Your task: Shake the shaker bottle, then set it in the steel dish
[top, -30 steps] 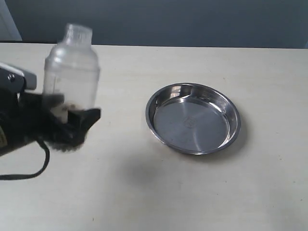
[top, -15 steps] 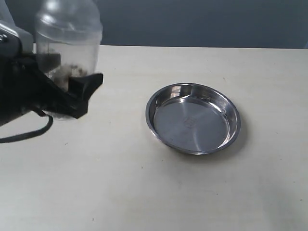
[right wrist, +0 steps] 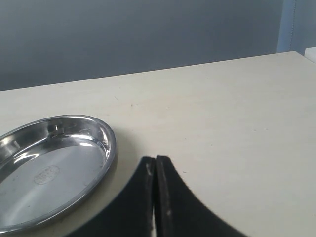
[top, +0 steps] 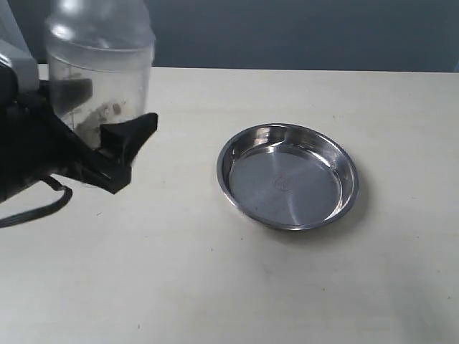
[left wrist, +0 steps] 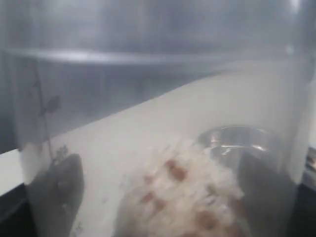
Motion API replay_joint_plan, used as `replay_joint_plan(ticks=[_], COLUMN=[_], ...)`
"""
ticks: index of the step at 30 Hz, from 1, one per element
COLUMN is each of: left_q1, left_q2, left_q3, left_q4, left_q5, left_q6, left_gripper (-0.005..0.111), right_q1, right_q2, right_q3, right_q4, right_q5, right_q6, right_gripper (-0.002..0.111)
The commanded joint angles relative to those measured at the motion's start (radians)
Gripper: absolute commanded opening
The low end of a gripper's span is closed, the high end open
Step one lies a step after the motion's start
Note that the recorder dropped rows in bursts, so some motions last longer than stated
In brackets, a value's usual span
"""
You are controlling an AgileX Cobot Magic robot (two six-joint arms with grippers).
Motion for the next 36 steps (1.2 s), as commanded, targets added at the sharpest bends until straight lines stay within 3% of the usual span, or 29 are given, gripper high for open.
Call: replay_joint_plan(ticks=[1, 2, 3, 4, 6, 7, 8, 10, 11, 13, 16, 18, 19, 21, 22, 24, 25, 27, 28, 30, 32, 34, 36], left_q1=[0.007, -0.012, -0.038, -0.037, -0.003, 0.024, 0.026, 0.0, -0.017, -0.017, 0.01, 0.021, 0.023, 0.011, -0.001, -0.005, -0.005, 0.007, 0.017, 0.024, 0.02, 0.01, 0.012], left_q2=[0.098, 0.068, -0.006, -0.045, -0.024, 0.08, 0.113, 0.11, 0.043, -0.016, 0.041, 0.127, 0.159, 0.14, 0.096, 0.027, 0.001, 0.024, 0.066, 0.146, 0.155, 0.091, 0.017], left_q3=[0.098, 0.081, 0.037, 0.017, 0.038, 0.117, 0.147, 0.135, 0.082, 0.037, 0.088, 0.154, 0.17, 0.155, 0.128, 0.076, 0.051, 0.049, 0.076, 0.145, 0.158, 0.14, 0.117], left_q4=[-0.205, -0.087, 0.125, 0.15, -0.047, -0.243, -0.282, -0.123, 0.071, 0.119, -0.123, -0.278, -0.283, -0.102, 0.085, 0.246, 0.218, 0.014, -0.131, -0.298, -0.207, 0.056, 0.217], left_q5=[-0.054, -0.075, -0.155, -0.158, -0.01, -0.01, -0.04, -0.13, -0.232, -0.207, -0.057, -0.096, -0.144, -0.201, -0.288, -0.387, -0.325, -0.115, -0.077, -0.118, -0.153, -0.252, -0.35], left_q6=[0.079, 0.001, -0.143, -0.154, -0.012, 0.133, 0.136, 0.011, -0.126, -0.157, 0.059, 0.142, 0.11, -0.01, -0.138, -0.258, -0.251, -0.051, 0.079, 0.156, 0.06, -0.15, -0.289], left_gripper=[0.0, 0.0, 0.0, 0.0, 0.0, 0.0, 0.0, 0.0, 0.0, 0.0, 0.0, 0.0, 0.0, 0.0, 0.0, 0.0, 0.0, 0.0, 0.0, 0.0, 0.0, 0.0, 0.0], right_q1=[0.001, 0.001, 0.001, 0.001, 0.001, 0.001, 0.001, 0.001, 0.001, 0.001, 0.001, 0.001, 0.001, 0.001, 0.001, 0.001, 0.001, 0.001, 0.001, 0.001, 0.001, 0.001, 0.001], right_q2=[-0.004, -0.004, -0.004, -0.004, -0.004, -0.004, -0.004, -0.004, -0.004, -0.004, -0.004, -0.004, -0.004, -0.004, -0.004, -0.004, -0.004, -0.004, -0.004, -0.004, -0.004, -0.004, -0.004], right_q3=[0.001, 0.001, 0.001, 0.001, 0.001, 0.001, 0.001, 0.001, 0.001, 0.001, 0.001, 0.001, 0.001, 0.001, 0.001, 0.001, 0.001, 0.001, 0.001, 0.001, 0.001, 0.001, 0.001], right_q4=[-0.001, -0.001, -0.001, -0.001, -0.001, -0.001, -0.001, -0.001, -0.001, -0.001, -0.001, -0.001, -0.001, -0.001, -0.001, -0.001, -0.001, -0.001, -0.001, 0.005, 0.007, 0.007, 0.007], right_q5=[-0.012, -0.012, -0.012, -0.012, -0.012, -0.012, -0.012, -0.012, -0.012, -0.012, -0.012, -0.012, -0.012, -0.012, -0.012, -0.012, -0.012, -0.012, -0.012, -0.012, -0.012, -0.012, -0.012], right_q6=[-0.006, -0.006, -0.006, -0.006, -0.006, -0.006, -0.006, -0.006, -0.006, -0.006, -0.006, -0.006, -0.006, -0.006, -0.006, -0.006, -0.006, -0.006, -0.006, -0.006, -0.006, -0.006, -0.006], right_gripper=[-0.001, -0.001, -0.001, -0.001, -0.001, -0.001, -0.001, -0.001, -0.001, -0.001, -0.001, -0.001, -0.001, -0.001, -0.001, -0.001, -0.001, -0.001, -0.001, -0.001, -0.001, -0.001, -0.001])
